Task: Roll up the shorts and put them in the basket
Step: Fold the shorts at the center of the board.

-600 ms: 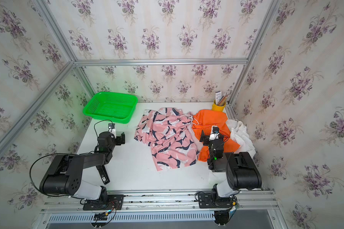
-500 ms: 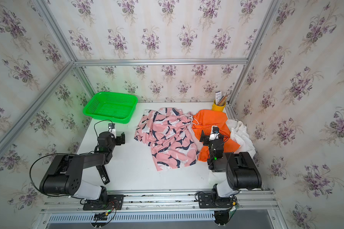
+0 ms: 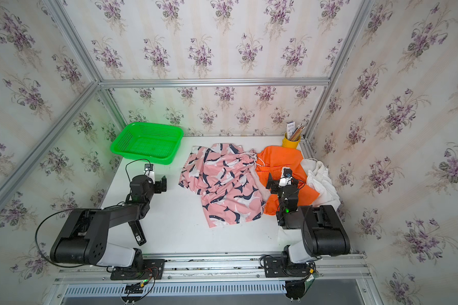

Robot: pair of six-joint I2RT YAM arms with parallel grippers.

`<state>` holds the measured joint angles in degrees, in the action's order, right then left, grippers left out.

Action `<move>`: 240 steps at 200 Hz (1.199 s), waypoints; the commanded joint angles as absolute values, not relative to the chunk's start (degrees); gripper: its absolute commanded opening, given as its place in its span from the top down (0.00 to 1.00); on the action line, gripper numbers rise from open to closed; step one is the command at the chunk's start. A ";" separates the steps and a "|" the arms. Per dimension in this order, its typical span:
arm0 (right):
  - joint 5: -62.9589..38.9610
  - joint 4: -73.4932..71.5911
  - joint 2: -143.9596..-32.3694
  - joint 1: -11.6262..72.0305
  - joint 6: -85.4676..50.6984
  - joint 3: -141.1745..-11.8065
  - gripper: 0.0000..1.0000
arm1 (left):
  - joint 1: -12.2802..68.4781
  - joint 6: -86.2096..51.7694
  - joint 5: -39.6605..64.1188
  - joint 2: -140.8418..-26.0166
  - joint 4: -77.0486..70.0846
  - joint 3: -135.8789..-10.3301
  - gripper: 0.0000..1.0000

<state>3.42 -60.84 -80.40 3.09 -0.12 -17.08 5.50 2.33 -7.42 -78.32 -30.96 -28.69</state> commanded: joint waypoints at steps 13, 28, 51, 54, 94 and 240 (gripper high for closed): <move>-0.14 -31.51 -77.69 3.34 -4.76 -30.47 0.06 | 11.20 -4.74 -16.68 -72.95 -1.71 -39.98 0.01; -5.82 -21.92 -81.12 3.58 -9.21 -37.70 0.10 | 16.95 -6.83 -16.91 -71.80 6.50 -43.24 0.01; -17.08 -11.74 -89.40 4.57 -12.52 -49.37 0.16 | 27.60 -12.83 -14.19 -70.79 16.80 -46.89 0.01; -18.18 -10.93 -90.41 4.81 -12.70 -50.75 0.18 | 29.11 -14.01 -13.70 -70.87 17.99 -47.39 0.01; -20.62 -1.36 -102.92 9.64 -13.40 -66.51 0.29 | 45.84 -31.65 -10.24 -75.30 28.63 -51.25 0.01; -18.54 6.70 -118.41 10.59 -14.73 -82.83 1.00 | 55.41 -40.86 -2.53 -97.00 30.67 -55.92 0.70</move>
